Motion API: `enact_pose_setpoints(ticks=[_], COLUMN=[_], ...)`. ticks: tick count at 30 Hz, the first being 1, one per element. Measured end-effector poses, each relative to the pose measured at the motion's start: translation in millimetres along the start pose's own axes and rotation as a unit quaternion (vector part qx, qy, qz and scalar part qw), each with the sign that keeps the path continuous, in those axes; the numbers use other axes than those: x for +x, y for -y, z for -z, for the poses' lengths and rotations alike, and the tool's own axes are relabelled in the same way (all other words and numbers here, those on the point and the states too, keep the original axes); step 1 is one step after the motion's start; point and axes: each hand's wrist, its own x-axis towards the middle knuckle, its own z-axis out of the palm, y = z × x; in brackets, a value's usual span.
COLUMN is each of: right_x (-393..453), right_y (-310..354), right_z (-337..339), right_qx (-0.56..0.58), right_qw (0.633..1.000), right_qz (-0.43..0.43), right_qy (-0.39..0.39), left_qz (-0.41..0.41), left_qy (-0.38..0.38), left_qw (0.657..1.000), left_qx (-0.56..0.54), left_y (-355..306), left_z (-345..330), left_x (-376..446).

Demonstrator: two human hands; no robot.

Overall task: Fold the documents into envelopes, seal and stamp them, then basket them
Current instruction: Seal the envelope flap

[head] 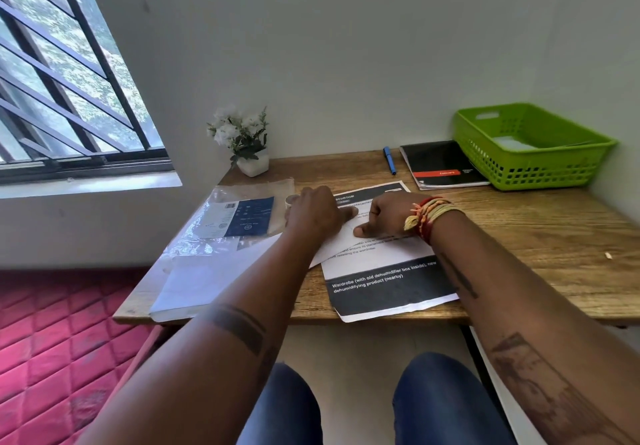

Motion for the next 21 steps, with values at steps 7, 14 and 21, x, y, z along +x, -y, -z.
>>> enact_pose_setpoints(ticks=[7, 14, 21], right_x=[-9, -22, -51], right_y=[3, -16, -16], right_z=[0, 7, 20], right_qx=[0.034, 0.267, 0.559], right_qw=[0.999, 0.963, 0.820], right_qz=[-0.003, -0.011, -0.017], right_qy=[-0.001, -0.023, -0.117], left_qz=[0.003, -0.040, -0.094], left_qy=[-0.001, -0.020, -0.223], left_qw=[0.999, 0.979, 0.940], left_qx=[-0.043, -0.198, -0.240], left_y=[-1, -13, -59], left_z=[4, 22, 68], left_x=[-8, -15, -45])
